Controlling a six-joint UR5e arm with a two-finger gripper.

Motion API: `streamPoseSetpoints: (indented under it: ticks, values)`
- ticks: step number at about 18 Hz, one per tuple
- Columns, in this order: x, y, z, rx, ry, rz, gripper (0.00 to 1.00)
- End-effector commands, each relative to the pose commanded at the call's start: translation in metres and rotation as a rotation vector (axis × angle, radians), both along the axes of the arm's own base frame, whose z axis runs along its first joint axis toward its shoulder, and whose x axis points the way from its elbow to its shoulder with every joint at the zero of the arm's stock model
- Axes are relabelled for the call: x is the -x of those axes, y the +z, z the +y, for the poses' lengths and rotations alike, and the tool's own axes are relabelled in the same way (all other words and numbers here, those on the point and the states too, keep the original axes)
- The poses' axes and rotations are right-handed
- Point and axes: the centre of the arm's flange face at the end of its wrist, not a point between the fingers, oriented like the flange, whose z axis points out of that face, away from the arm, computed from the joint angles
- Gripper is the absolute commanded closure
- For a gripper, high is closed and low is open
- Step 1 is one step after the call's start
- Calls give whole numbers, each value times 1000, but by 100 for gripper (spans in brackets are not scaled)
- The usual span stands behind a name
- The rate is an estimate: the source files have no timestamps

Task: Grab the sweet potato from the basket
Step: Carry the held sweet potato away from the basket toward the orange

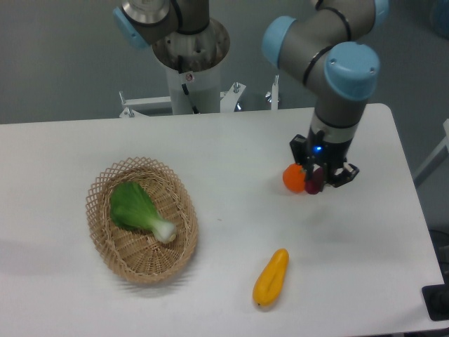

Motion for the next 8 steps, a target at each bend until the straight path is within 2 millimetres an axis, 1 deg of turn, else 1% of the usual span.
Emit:
streamPoseSetpoints:
  ticks: [2, 3, 8]
  values:
    - [6, 0, 1, 1, 2, 2, 86]
    - [6, 2, 1, 4, 1, 7, 87]
    - [9, -1, -1, 15, -6, 4, 87]
